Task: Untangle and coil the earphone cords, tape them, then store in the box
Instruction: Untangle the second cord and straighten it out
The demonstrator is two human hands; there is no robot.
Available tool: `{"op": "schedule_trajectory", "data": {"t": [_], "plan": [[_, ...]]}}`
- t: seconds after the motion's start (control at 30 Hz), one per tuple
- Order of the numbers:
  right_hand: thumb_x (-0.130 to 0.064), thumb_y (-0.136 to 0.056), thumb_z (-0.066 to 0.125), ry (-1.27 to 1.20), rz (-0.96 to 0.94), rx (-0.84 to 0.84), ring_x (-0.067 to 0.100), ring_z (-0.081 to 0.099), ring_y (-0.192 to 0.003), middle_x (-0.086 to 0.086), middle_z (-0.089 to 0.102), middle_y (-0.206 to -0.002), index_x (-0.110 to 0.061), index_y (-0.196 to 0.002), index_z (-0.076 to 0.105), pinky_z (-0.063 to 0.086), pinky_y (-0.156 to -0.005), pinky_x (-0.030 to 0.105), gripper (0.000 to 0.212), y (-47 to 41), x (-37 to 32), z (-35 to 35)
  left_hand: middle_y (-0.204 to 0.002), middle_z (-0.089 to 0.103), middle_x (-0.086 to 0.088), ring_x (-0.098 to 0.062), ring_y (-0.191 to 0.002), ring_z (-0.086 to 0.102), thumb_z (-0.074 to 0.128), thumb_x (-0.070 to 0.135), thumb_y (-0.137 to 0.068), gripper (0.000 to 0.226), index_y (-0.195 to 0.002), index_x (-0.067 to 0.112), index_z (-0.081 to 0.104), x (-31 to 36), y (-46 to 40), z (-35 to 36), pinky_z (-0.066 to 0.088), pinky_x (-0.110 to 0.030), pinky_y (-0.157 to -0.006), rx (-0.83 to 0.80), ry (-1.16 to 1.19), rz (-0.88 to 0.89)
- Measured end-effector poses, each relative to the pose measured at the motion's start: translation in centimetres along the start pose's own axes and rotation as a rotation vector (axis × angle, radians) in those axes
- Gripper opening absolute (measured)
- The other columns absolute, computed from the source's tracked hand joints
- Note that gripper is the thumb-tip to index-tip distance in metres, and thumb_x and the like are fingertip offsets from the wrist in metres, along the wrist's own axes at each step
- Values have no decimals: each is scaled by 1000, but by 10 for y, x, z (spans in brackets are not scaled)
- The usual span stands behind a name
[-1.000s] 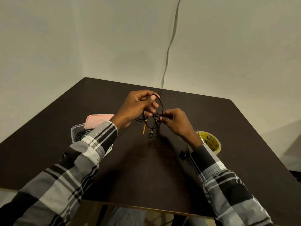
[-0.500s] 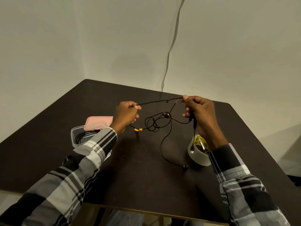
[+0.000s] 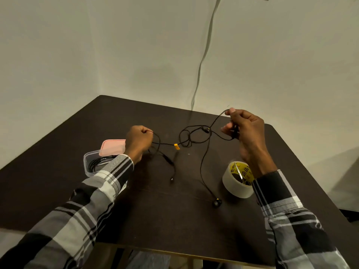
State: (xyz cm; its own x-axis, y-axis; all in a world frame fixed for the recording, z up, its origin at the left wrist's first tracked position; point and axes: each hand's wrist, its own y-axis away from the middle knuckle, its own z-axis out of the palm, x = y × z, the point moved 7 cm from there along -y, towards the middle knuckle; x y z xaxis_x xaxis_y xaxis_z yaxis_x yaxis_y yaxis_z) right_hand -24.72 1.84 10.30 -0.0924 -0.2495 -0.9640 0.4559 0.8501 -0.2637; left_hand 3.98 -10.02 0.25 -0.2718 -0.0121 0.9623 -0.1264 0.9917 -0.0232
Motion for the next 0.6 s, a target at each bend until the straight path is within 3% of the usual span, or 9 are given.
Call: {"op": "schedule_trajectory", "data": {"t": [0.07, 0.2, 0.27, 0.4, 0.47, 0.53, 0.6], "plan": [[-26, -97, 62, 18, -15, -14, 11, 47, -52, -1, 48, -56, -9, -102, 74, 55, -59, 27, 21, 0, -7, 3, -98, 73, -5, -23, -96, 67, 56, -1, -88, 28, -78, 22, 69, 3, 3, 0, 55, -38, -90, -22, -59, 29], [-29, -96, 64, 132, -17, -129, 8, 29, -46, -8, 35, -50, -13, -99, 77, 34, -48, 22, 21, 2, -16, 16, -109, 70, -2, -15, -102, 64, 51, -8, -88, 33, -102, 14, 72, 33, 20, 7, 49, -21, -82, -53, -81, 217], [-28, -95, 65, 155, -18, -206, 8, 26, -46, -10, 33, -49, -11, -97, 77, 29, -48, 24, 21, 5, -19, 24, -112, 69, 3, -11, -104, 63, 58, 0, -90, 28, -109, 16, 70, 58, 34, 16, 51, -21, -85, -93, -70, 369], [-24, -94, 65, 171, -43, -294, 9, 28, -48, -6, 36, -52, -10, -92, 78, 26, -48, 24, 19, 9, -26, 36, -124, 66, 8, -4, -117, 59, 71, 20, -89, 41, -128, 23, 62, 90, 69, 58, 49, -27, -98, -526, -46, 569], [-22, -94, 65, 160, -51, -285, 10, 33, -50, -3, 42, -56, -9, -90, 77, 28, -48, 23, 18, 9, -29, 36, -119, 69, 5, -5, -113, 63, 74, 23, -86, 45, -129, 24, 61, 96, 81, 73, 50, -27, -99, -628, -99, 639], [-22, -93, 66, 168, -50, -229, 12, 39, -53, 0, 49, -59, -7, -88, 77, 31, -49, 23, 19, 7, -30, 29, -106, 74, 1, -8, -101, 69, 73, 20, -86, 34, -120, 20, 69, 98, 80, 74, 55, -33, -93, -557, -63, 666], [-21, -93, 67, 166, -44, -138, 11, 42, -53, 0, 54, -60, -7, -86, 77, 31, -48, 21, 19, 6, -29, 18, -102, 76, -3, -10, -96, 71, 71, 19, -89, 24, -113, 16, 73, 95, 75, 69, 58, -35, -84, -520, 89, 584]]}}
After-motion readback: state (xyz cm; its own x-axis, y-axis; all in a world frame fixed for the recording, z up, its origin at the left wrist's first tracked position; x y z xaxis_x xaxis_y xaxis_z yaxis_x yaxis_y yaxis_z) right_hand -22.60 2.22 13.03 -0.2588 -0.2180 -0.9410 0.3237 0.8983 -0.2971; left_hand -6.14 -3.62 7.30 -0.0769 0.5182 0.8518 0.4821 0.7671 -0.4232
